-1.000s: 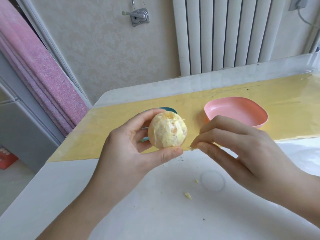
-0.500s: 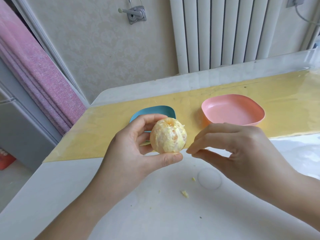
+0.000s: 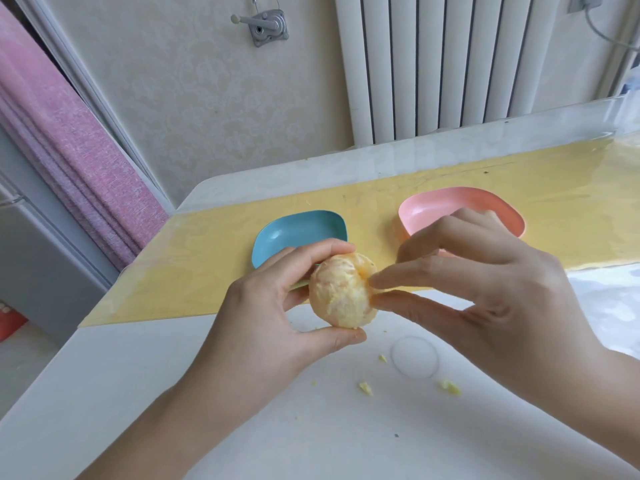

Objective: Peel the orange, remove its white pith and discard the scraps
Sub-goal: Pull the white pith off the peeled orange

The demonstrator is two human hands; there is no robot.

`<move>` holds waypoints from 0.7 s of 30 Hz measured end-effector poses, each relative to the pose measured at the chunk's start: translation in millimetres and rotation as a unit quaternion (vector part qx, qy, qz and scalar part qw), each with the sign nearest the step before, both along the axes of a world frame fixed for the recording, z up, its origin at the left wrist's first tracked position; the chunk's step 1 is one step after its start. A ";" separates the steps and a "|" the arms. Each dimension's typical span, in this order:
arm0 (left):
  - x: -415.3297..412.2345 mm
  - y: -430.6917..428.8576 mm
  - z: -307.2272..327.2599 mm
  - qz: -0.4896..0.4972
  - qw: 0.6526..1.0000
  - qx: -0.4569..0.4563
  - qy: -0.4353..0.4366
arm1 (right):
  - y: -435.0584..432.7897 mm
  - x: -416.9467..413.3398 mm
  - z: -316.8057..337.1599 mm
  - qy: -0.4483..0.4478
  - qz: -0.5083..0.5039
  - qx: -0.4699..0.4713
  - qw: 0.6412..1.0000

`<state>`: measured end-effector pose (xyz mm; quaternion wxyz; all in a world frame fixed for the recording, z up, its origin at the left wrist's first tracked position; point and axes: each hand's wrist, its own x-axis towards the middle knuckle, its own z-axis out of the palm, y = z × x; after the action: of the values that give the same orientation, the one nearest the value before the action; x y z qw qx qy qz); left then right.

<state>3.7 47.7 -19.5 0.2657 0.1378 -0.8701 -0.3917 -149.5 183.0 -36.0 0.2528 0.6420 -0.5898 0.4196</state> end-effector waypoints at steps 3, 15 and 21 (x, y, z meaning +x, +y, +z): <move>0.7 0.7 -0.4 0.008 0.999 -0.043 0.007 | 0.2 -1.8 -0.7 0.014 0.010 0.002 1.000; 1.6 2.9 0.4 -0.001 0.999 -0.036 0.020 | 0.2 -7.5 2.6 0.027 0.068 0.082 0.994; 0.9 7.3 0.6 -0.029 0.995 0.094 0.004 | 2.4 -4.5 4.6 0.008 0.037 0.033 0.999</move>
<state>4.6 55.0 -18.9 0.2433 0.1353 -0.8320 -0.4799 -154.1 185.5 -31.4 0.2209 0.6746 -0.5773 0.4036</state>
